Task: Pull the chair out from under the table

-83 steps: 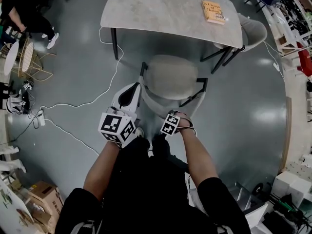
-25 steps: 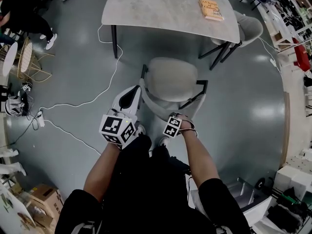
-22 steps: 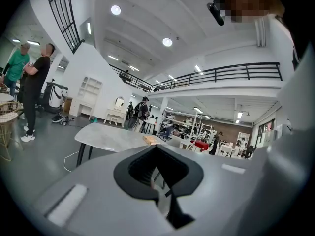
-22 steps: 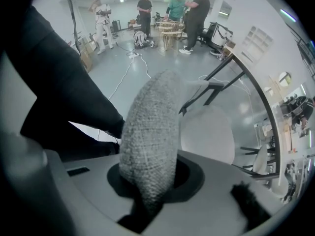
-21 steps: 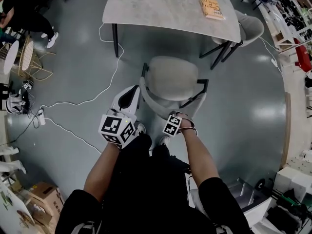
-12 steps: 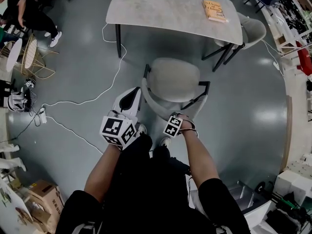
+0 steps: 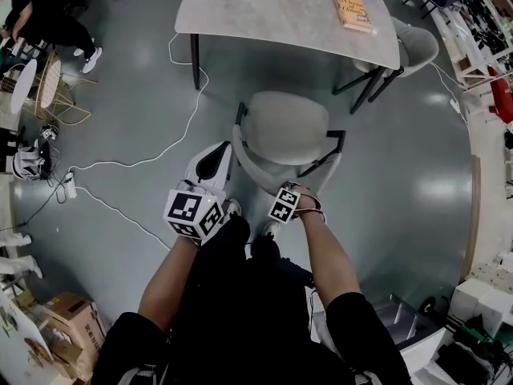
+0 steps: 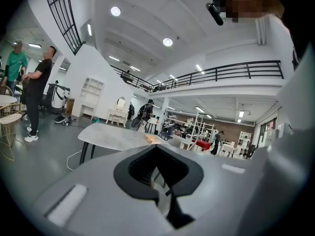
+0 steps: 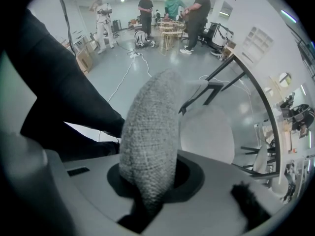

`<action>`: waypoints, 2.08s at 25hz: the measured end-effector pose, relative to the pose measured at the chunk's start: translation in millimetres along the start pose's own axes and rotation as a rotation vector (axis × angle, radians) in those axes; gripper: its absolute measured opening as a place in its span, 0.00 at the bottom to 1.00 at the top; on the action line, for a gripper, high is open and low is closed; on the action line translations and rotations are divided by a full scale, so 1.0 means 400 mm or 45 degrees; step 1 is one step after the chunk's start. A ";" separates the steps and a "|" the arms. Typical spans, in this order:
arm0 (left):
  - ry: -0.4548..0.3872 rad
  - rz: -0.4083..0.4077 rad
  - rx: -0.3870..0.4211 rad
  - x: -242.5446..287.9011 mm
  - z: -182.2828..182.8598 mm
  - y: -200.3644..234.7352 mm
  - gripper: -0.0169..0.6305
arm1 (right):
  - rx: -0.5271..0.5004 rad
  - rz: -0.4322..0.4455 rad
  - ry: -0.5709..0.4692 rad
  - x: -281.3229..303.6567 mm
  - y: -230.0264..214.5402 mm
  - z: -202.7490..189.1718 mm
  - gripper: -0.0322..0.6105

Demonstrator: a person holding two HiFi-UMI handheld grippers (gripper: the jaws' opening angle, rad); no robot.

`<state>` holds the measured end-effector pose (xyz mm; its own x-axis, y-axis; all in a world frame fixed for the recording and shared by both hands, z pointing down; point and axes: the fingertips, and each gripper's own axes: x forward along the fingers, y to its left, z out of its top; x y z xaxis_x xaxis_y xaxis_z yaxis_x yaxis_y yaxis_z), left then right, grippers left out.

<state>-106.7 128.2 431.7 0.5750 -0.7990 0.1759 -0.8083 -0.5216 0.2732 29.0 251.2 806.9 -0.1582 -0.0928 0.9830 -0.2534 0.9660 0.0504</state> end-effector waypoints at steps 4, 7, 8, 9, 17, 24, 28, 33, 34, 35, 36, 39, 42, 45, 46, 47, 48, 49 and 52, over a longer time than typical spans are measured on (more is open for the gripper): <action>-0.007 -0.003 -0.001 -0.015 -0.003 -0.014 0.04 | -0.002 0.001 0.003 -0.002 0.020 -0.003 0.14; -0.008 -0.006 -0.001 -0.028 -0.008 -0.024 0.04 | -0.006 0.002 0.000 -0.006 0.041 -0.005 0.14; -0.008 -0.006 -0.001 -0.032 -0.009 -0.026 0.04 | -0.007 0.003 -0.001 -0.006 0.049 -0.006 0.14; -0.008 -0.006 -0.001 -0.036 -0.011 -0.029 0.04 | -0.009 0.003 -0.001 -0.007 0.056 -0.008 0.14; -0.010 -0.022 0.006 -0.060 -0.018 -0.045 0.04 | -0.011 0.001 0.001 -0.005 0.095 -0.009 0.14; -0.012 -0.030 0.015 -0.072 -0.017 -0.059 0.04 | -0.013 0.006 0.000 -0.007 0.125 -0.020 0.14; -0.023 -0.030 0.023 -0.079 -0.007 -0.063 0.04 | -0.010 0.004 0.003 -0.010 0.133 -0.024 0.14; -0.025 -0.026 0.018 -0.082 -0.005 -0.060 0.04 | -0.008 0.006 0.002 -0.010 0.140 -0.021 0.14; -0.025 -0.026 0.018 -0.080 -0.005 -0.060 0.04 | -0.007 0.005 0.002 -0.010 0.139 -0.021 0.14; -0.025 -0.026 0.018 -0.079 -0.005 -0.060 0.04 | -0.007 0.004 0.001 -0.011 0.138 -0.021 0.14; -0.025 -0.026 0.018 -0.078 -0.006 -0.060 0.04 | -0.007 0.004 0.001 -0.011 0.138 -0.020 0.14; -0.024 -0.027 0.013 -0.072 -0.008 -0.060 0.04 | -0.004 0.006 0.001 -0.009 0.141 -0.020 0.15; -0.023 -0.028 0.010 -0.063 -0.006 -0.062 0.04 | -0.006 -0.005 0.003 -0.011 0.141 -0.020 0.15; -0.022 -0.033 0.006 -0.048 -0.006 -0.061 0.04 | -0.005 -0.011 -0.003 -0.011 0.139 -0.016 0.16; -0.021 -0.035 0.004 -0.044 -0.007 -0.060 0.04 | -0.002 -0.010 -0.005 -0.010 0.139 -0.015 0.16; -0.020 -0.035 0.003 -0.040 -0.009 -0.060 0.04 | 0.002 -0.007 -0.006 -0.008 0.139 -0.015 0.17; -0.019 -0.036 0.001 -0.036 -0.010 -0.061 0.04 | 0.006 -0.004 -0.008 -0.007 0.140 -0.015 0.18; -0.018 -0.036 -0.001 -0.033 -0.012 -0.062 0.04 | 0.009 0.000 -0.010 -0.007 0.141 -0.015 0.19; -0.016 -0.038 -0.005 -0.022 -0.013 -0.067 0.04 | 0.014 0.011 -0.022 -0.011 0.142 -0.015 0.21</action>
<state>-89.3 150.9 427.7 0.5974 -0.7867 0.1557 -0.7902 -0.5443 0.2817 20.8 308.1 806.4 -0.1764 -0.0890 0.9803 -0.2625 0.9641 0.0403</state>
